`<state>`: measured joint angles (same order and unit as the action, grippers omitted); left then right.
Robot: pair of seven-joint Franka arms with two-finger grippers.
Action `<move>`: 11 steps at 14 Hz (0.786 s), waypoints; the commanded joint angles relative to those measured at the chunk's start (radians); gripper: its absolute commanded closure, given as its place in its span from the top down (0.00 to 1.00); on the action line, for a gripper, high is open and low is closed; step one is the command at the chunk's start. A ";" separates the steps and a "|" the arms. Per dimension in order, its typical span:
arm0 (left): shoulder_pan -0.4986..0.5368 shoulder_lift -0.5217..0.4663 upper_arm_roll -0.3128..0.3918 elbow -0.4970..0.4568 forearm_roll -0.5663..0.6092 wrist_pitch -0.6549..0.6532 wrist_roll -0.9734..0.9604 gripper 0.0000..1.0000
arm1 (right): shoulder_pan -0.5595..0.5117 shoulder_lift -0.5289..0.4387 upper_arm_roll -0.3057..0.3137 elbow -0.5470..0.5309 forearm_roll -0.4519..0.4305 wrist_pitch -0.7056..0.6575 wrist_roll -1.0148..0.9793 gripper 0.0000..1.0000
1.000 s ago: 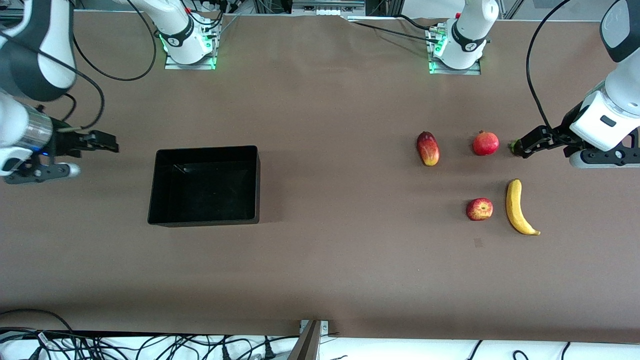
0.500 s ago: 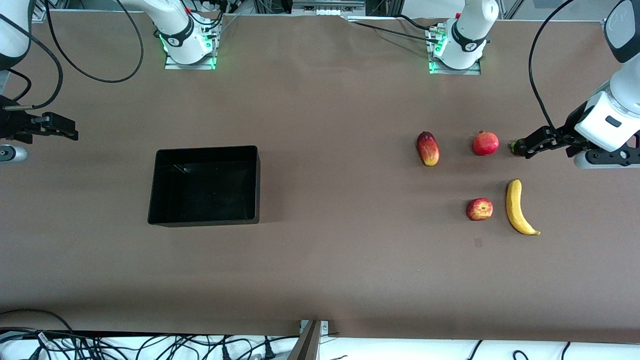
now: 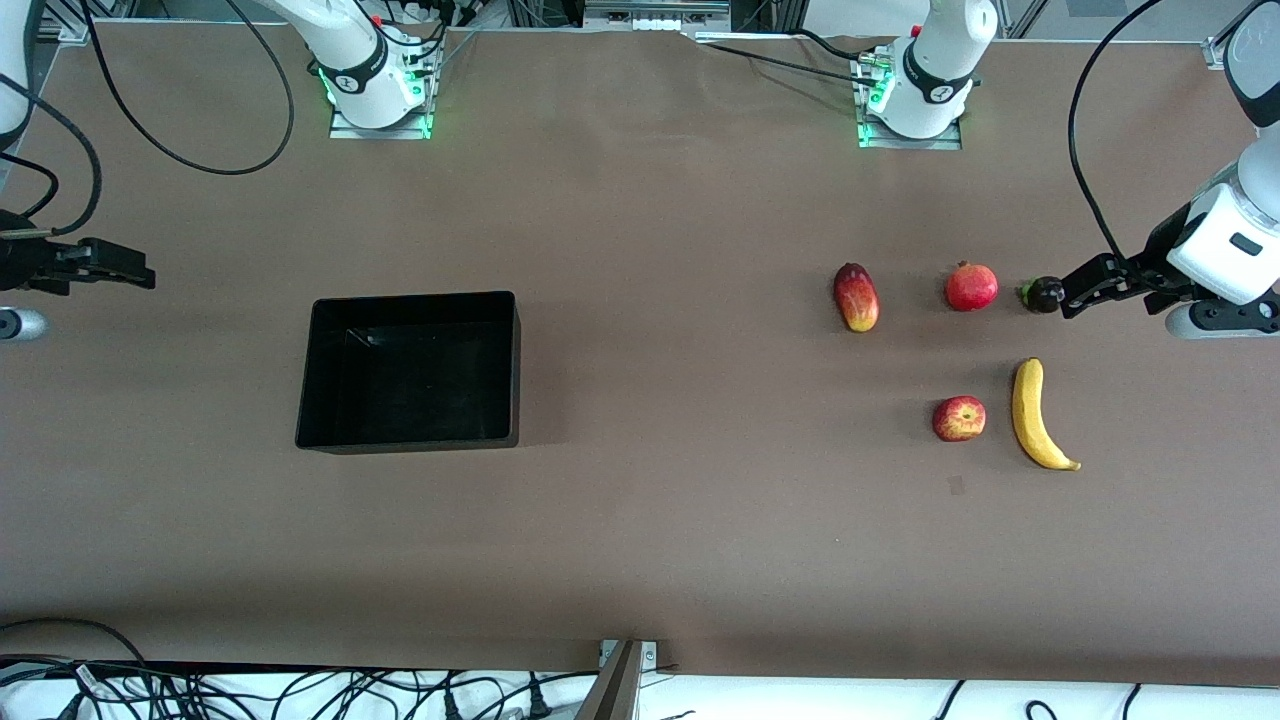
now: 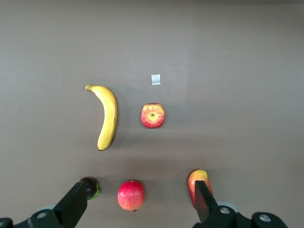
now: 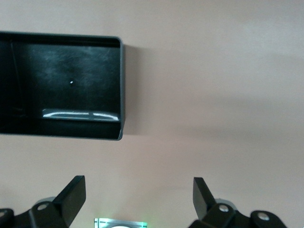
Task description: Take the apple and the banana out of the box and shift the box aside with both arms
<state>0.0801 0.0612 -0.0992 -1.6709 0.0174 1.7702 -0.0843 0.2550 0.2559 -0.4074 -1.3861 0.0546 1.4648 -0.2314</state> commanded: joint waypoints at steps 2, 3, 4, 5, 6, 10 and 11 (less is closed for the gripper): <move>0.010 -0.001 -0.005 0.002 -0.025 0.005 0.026 1.00 | -0.236 -0.197 0.298 -0.227 -0.074 0.150 0.105 1.00; 0.010 0.000 -0.005 0.003 -0.025 0.003 0.026 1.00 | -0.267 -0.230 0.352 -0.269 -0.093 0.172 0.127 1.00; 0.013 0.015 -0.005 0.006 -0.025 0.003 0.026 1.00 | -0.275 -0.245 0.370 -0.284 -0.094 0.169 0.150 1.00; 0.015 0.019 -0.007 0.007 -0.025 0.003 0.023 1.00 | -0.275 -0.247 0.372 -0.284 -0.090 0.164 0.158 1.00; 0.017 0.019 -0.007 0.008 -0.025 0.003 0.023 1.00 | -0.286 -0.245 0.371 -0.277 -0.084 0.163 0.152 1.00; 0.017 0.019 -0.007 0.008 -0.025 0.003 0.017 1.00 | -0.293 -0.274 0.366 -0.246 -0.087 0.151 0.142 1.00; 0.015 0.020 -0.007 0.008 -0.025 0.003 0.015 1.00 | -0.295 -0.282 0.366 -0.246 -0.085 0.147 0.142 1.00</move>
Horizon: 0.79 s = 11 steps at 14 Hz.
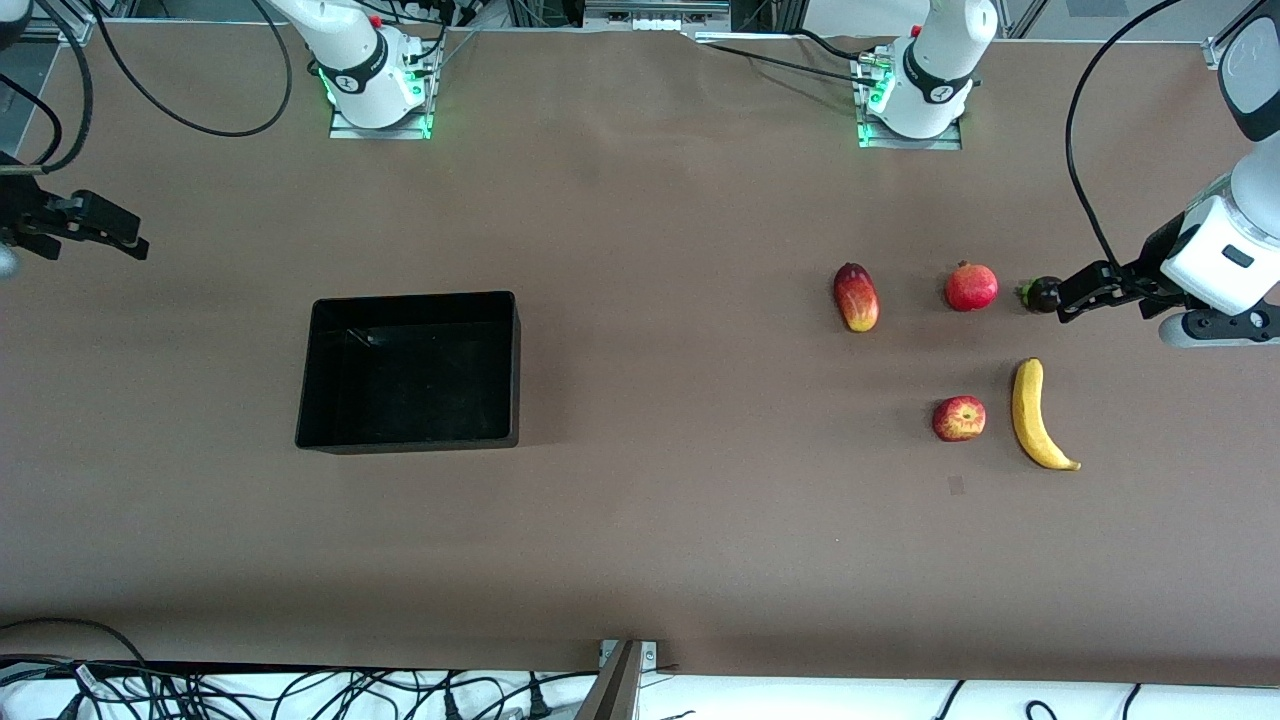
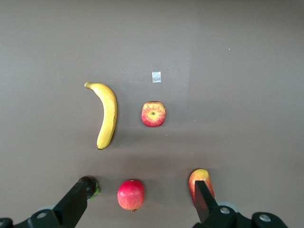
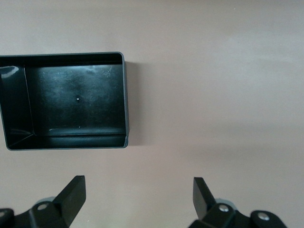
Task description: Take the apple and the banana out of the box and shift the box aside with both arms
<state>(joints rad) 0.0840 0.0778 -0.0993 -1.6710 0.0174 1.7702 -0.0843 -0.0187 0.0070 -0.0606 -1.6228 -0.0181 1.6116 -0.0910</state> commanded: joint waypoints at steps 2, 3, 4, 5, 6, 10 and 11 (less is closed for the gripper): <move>0.011 0.004 -0.007 0.008 -0.025 0.002 0.014 1.00 | -0.023 -0.033 0.021 -0.003 -0.017 -0.033 0.001 1.00; 0.011 0.004 -0.007 0.008 -0.025 0.000 0.014 1.00 | -0.024 -0.033 0.021 -0.003 -0.016 -0.039 0.001 1.00; 0.011 0.002 -0.007 0.008 -0.025 -0.001 0.012 1.00 | -0.024 -0.033 0.019 -0.003 -0.020 -0.048 0.002 1.00; 0.007 0.002 -0.007 0.008 -0.025 -0.003 0.011 1.00 | -0.023 -0.028 0.021 -0.002 -0.019 -0.070 0.004 1.00; 0.006 0.002 -0.007 0.008 -0.025 -0.003 0.011 1.00 | -0.020 -0.027 0.019 0.009 -0.022 -0.076 0.005 1.00; -0.018 -0.003 0.004 0.008 -0.025 -0.003 0.008 1.00 | -0.015 -0.025 0.024 0.018 -0.023 -0.081 0.016 1.00; -0.035 -0.001 0.013 0.007 -0.025 -0.003 0.008 1.00 | -0.015 -0.025 0.021 0.018 -0.023 -0.081 0.017 1.00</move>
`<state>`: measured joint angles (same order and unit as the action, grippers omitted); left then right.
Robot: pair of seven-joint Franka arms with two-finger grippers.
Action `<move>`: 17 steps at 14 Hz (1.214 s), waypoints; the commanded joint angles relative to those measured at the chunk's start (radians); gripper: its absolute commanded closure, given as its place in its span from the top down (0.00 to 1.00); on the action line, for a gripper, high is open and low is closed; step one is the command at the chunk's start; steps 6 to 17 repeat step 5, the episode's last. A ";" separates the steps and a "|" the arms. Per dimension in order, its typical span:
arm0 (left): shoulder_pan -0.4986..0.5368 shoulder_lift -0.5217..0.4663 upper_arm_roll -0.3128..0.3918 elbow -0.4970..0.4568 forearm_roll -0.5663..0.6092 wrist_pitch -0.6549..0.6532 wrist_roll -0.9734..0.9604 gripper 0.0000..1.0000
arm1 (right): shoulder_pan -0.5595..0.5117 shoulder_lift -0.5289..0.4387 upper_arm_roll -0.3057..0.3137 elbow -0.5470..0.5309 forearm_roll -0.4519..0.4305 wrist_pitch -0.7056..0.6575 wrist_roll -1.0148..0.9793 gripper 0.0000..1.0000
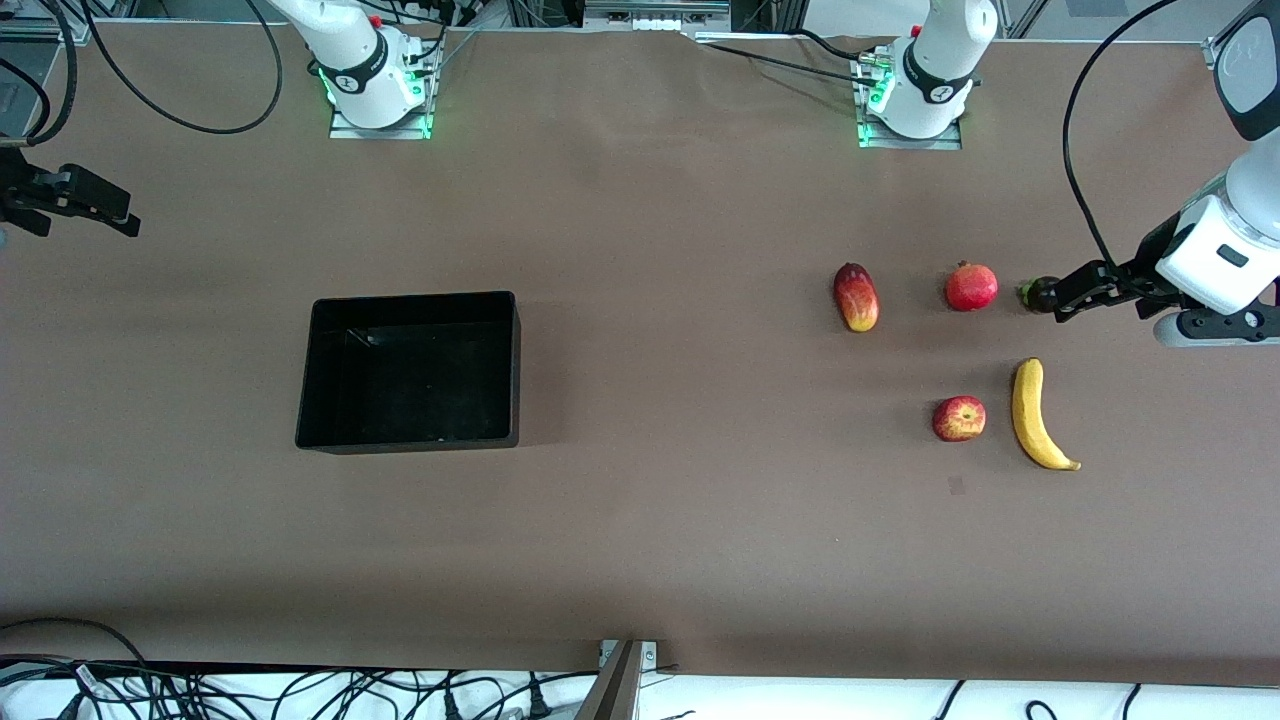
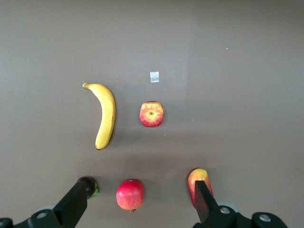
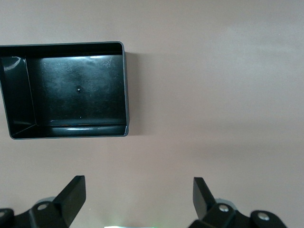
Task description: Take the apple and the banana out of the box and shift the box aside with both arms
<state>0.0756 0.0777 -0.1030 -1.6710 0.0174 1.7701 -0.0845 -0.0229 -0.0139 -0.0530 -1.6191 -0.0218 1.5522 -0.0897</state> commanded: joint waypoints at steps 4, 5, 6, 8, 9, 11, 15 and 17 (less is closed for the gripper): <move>-0.088 -0.012 0.071 0.001 -0.025 -0.003 0.006 1.00 | -0.015 -0.003 0.007 0.015 -0.021 -0.021 0.016 1.00; -0.105 -0.012 0.086 0.000 -0.025 -0.003 0.006 1.00 | -0.015 -0.003 0.002 0.015 -0.021 -0.021 0.016 1.00; -0.105 -0.012 0.086 0.000 -0.025 -0.003 0.006 1.00 | -0.015 -0.003 0.002 0.015 -0.021 -0.021 0.016 1.00; -0.105 -0.012 0.086 0.000 -0.025 -0.003 0.006 1.00 | -0.015 -0.003 0.002 0.015 -0.021 -0.021 0.016 1.00; -0.105 -0.012 0.086 0.000 -0.025 -0.003 0.006 1.00 | -0.015 -0.003 0.002 0.015 -0.021 -0.021 0.016 1.00; -0.105 -0.012 0.086 0.000 -0.025 -0.003 0.006 1.00 | -0.015 -0.003 0.002 0.015 -0.021 -0.021 0.016 1.00; -0.105 -0.012 0.086 0.000 -0.025 -0.003 0.006 1.00 | -0.015 -0.003 0.002 0.015 -0.021 -0.021 0.016 1.00; -0.105 -0.012 0.086 0.000 -0.025 -0.003 0.006 1.00 | -0.015 -0.003 0.002 0.015 -0.021 -0.021 0.016 1.00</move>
